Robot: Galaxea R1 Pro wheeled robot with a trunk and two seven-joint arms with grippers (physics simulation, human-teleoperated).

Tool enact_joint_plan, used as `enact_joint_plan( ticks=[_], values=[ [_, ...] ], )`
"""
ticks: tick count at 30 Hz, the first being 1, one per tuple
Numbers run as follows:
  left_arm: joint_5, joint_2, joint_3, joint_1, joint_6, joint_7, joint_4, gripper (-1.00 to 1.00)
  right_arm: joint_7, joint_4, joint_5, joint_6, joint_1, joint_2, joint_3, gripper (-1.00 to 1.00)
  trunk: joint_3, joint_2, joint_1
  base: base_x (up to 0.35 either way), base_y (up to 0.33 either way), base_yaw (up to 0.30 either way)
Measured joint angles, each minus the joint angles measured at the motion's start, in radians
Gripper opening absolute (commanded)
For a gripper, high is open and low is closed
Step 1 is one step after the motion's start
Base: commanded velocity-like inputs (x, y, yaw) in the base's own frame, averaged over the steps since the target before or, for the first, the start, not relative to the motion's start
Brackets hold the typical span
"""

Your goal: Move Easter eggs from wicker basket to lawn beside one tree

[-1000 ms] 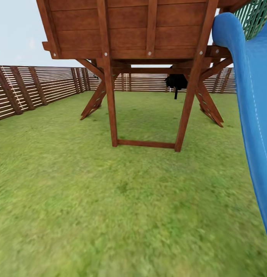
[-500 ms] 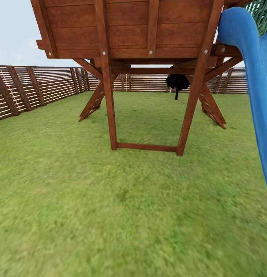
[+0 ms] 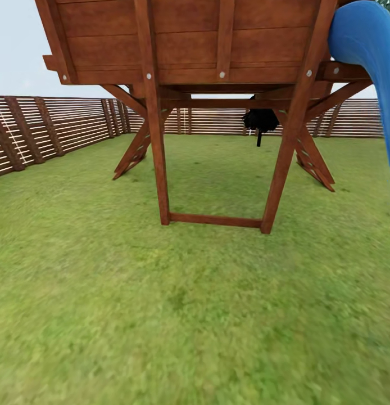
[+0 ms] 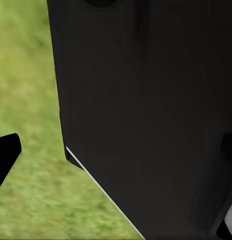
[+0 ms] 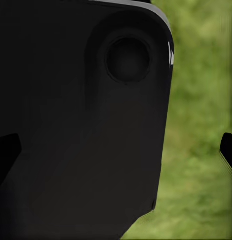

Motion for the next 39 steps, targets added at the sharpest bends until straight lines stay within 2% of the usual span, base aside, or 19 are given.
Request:
enact_joint_plan(
  ticks=[22, 39],
  values=[
    [0.000, 0.000, 0.000, 0.000, 0.000, 0.000, 0.000, 1.00, 0.000, 0.000, 0.000, 0.000, 0.000, -0.002, 0.000, 1.00, 0.000, 0.000, 0.000, 0.323, 0.000, -0.011],
    [0.000, 0.000, 0.000, 0.000, 0.000, 0.000, 0.000, 1.00, 0.000, 0.000, 0.000, 0.000, 0.000, -0.002, 0.000, 1.00, 0.000, 0.000, 0.000, 0.323, 0.000, -0.220]
  ],
)
